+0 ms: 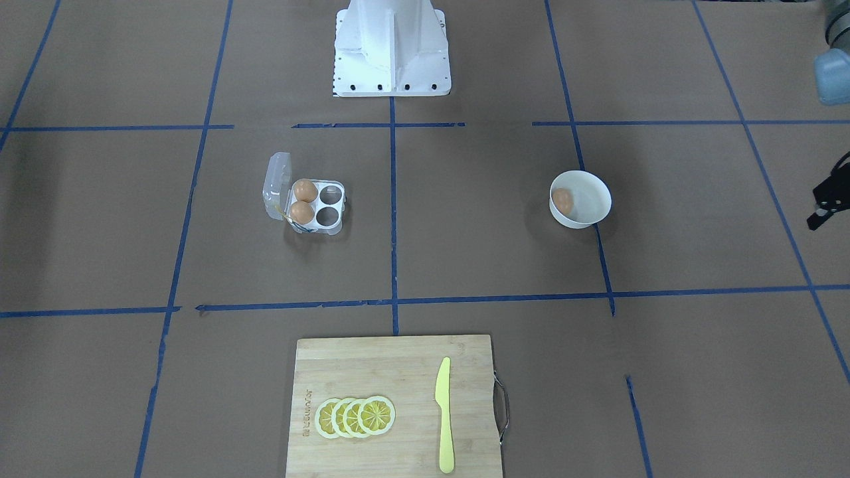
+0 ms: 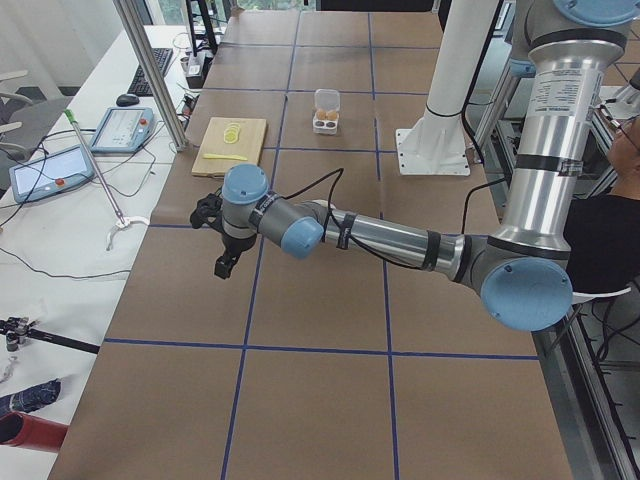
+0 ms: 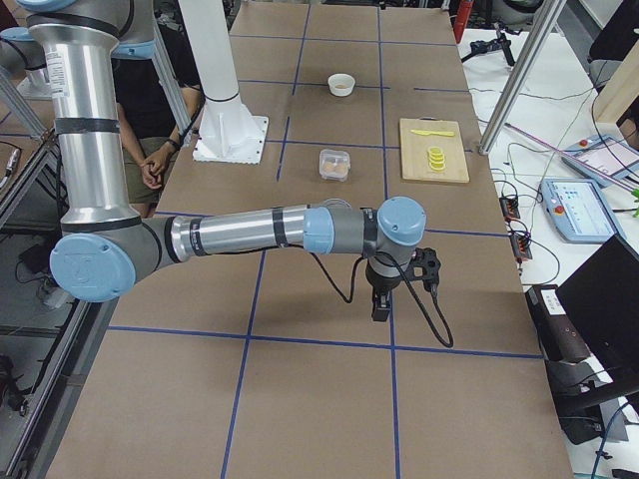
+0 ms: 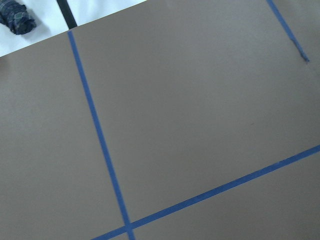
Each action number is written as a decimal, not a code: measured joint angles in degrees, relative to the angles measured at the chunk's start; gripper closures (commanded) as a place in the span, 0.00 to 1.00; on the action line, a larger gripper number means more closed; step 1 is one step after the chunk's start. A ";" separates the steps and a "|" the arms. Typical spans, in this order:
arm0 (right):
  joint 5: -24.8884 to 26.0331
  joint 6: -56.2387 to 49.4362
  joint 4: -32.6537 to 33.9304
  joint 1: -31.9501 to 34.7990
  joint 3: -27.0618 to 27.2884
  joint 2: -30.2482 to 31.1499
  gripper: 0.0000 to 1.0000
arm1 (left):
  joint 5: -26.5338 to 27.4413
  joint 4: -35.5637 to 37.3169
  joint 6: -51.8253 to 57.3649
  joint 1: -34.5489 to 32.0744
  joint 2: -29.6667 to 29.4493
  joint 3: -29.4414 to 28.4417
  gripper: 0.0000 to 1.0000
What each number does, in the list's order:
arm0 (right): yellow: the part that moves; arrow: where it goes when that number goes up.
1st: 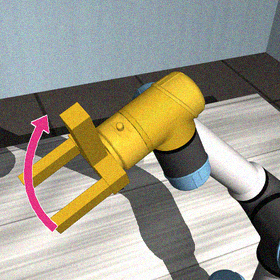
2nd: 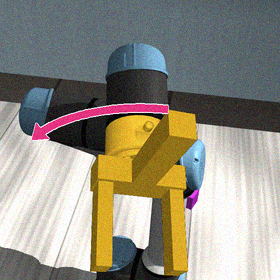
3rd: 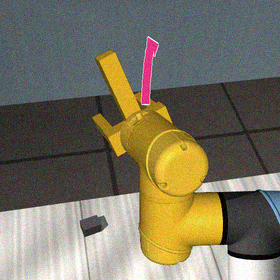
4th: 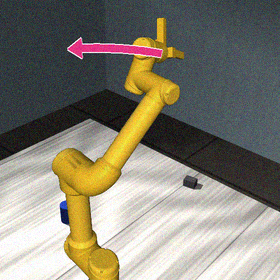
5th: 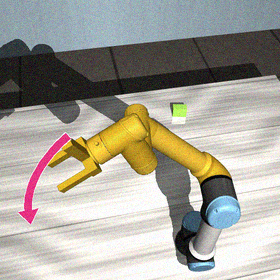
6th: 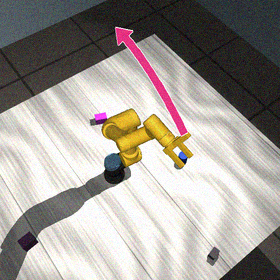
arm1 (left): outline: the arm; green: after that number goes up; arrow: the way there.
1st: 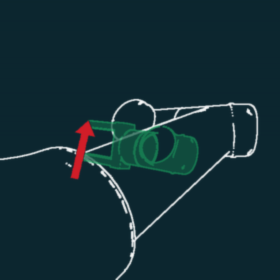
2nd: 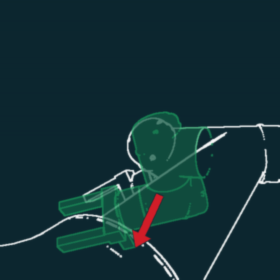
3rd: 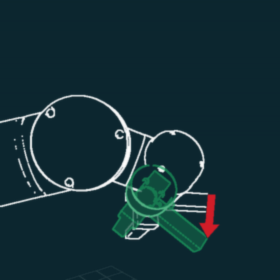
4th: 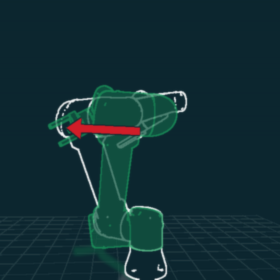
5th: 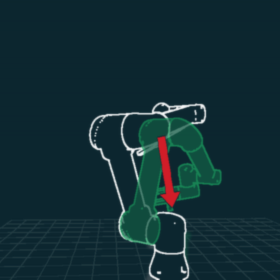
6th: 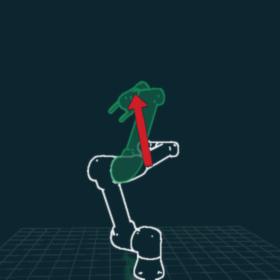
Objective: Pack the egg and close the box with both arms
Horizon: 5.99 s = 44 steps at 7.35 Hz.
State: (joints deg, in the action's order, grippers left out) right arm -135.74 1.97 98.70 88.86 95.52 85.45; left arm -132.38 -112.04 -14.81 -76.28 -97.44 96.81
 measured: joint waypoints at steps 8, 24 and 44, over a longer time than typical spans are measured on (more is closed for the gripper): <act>0.13 -0.04 -0.03 0.00 0.09 0.08 0.00 | 14.29 -0.95 -48.70 28.10 2.50 13.50 0.11; 0.13 -0.12 0.00 0.01 -0.43 0.23 0.00 | 18.47 -0.97 -49.32 39.04 -1.27 7.86 0.18; 0.13 -0.34 -0.01 0.08 -0.50 0.15 0.00 | 19.73 -0.72 -49.54 39.90 -1.50 5.71 0.74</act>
State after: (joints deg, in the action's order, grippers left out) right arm -135.61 1.62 98.69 88.94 95.02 85.61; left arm -112.65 -112.76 -64.35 -36.38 -98.95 102.52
